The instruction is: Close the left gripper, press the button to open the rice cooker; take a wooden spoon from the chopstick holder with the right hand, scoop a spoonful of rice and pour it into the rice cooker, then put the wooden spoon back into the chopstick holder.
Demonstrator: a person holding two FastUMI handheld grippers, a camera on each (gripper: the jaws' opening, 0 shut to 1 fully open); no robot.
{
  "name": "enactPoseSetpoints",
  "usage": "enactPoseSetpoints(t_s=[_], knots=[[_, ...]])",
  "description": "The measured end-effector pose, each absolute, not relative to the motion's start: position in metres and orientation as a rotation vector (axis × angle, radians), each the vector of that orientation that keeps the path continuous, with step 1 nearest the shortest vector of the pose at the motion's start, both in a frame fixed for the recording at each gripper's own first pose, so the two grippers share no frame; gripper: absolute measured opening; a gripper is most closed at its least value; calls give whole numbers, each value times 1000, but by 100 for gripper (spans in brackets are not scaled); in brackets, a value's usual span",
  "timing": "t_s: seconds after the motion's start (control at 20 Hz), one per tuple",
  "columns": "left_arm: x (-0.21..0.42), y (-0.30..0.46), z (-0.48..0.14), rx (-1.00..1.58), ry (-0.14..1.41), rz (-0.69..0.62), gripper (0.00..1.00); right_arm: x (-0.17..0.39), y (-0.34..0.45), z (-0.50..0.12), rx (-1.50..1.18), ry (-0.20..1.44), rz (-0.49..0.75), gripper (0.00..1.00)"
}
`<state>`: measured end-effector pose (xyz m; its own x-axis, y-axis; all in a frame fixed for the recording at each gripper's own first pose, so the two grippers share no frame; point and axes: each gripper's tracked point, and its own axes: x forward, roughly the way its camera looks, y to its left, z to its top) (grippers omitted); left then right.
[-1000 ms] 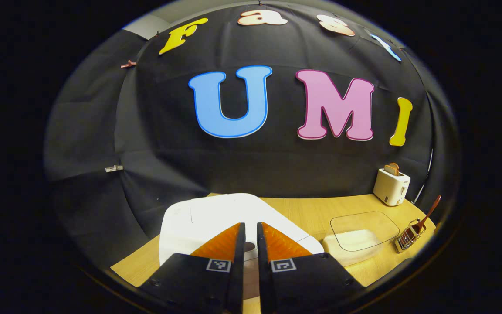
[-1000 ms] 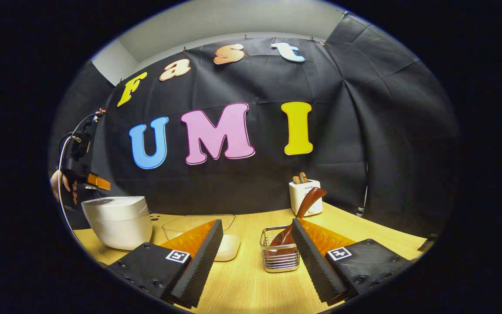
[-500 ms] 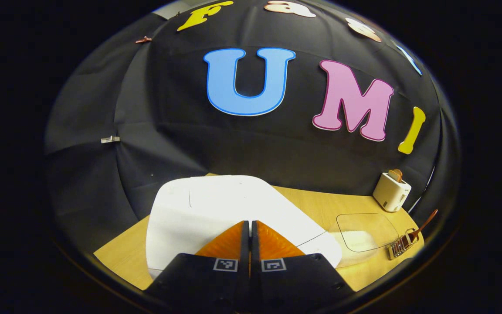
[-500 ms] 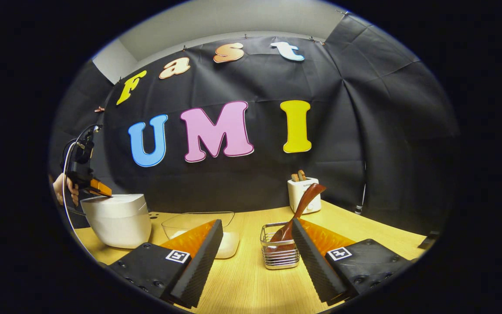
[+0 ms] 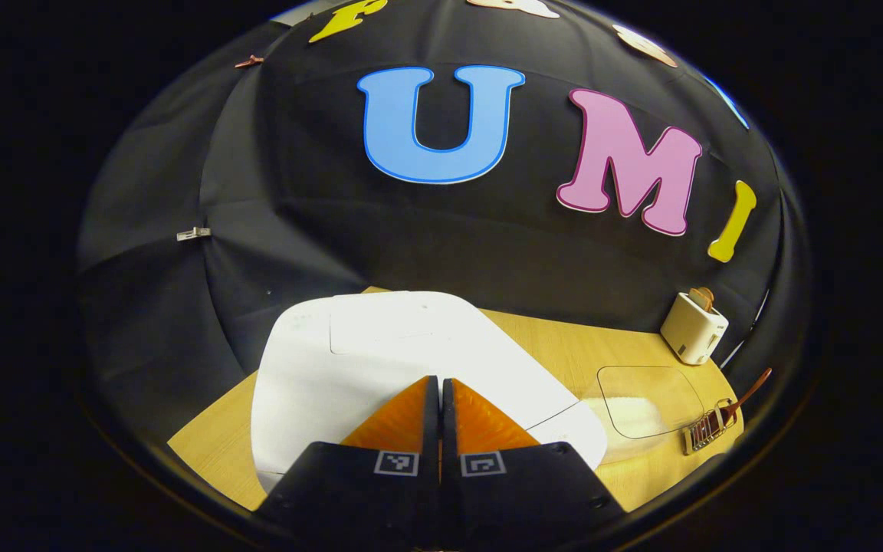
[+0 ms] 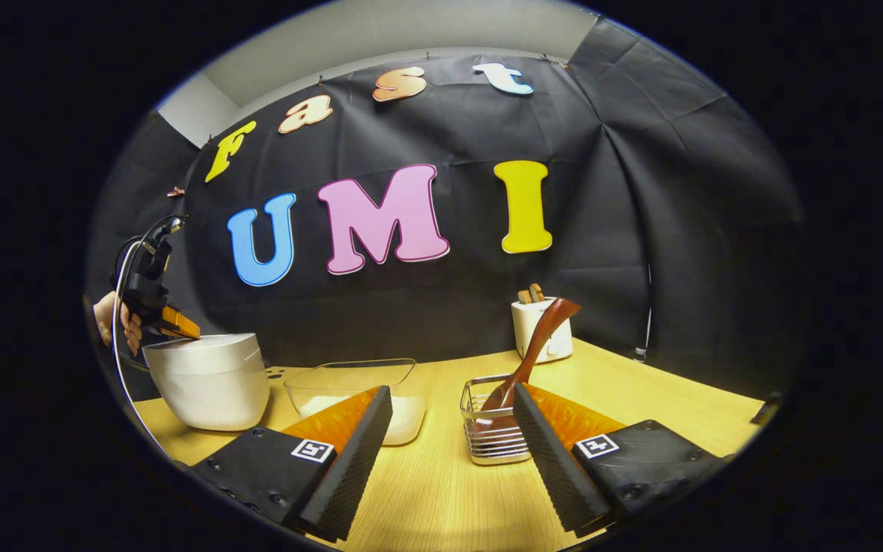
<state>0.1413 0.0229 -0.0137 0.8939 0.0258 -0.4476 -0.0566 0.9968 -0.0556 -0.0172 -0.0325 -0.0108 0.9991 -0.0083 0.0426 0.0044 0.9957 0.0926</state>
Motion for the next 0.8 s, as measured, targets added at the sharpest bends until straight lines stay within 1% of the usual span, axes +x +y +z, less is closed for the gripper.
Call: enactPoseSetpoints(t_s=[0.1, 0.3, 0.4, 0.5, 0.6, 0.7, 0.8], knots=[[140, 22, -16, -54, 471, 45, 6, -14, -35, -15, 109, -34, -7, 98], [140, 21, -17, 66, 422, 83, 6, -11, -36, -16, 126, -32, -5, 98], [144, 21, -9, 61, 426, 67, 6, -12, -34, -12, 124, -40, -1, 98], [145, 21, -6, -5, 460, 69, 6, -12, -29, -8, 116, -35, 13, 98], [146, 18, 5, -6, 426, 59, 6, -14, -26, 2, 93, -53, 17, 98], [144, 1, 13, -8, 389, 12, 5, -17, -23, 12, 71, -79, 15, 98], [142, 2, 8, 15, 402, 27, 5, -19, -18, 15, 75, -89, 22, 98]])
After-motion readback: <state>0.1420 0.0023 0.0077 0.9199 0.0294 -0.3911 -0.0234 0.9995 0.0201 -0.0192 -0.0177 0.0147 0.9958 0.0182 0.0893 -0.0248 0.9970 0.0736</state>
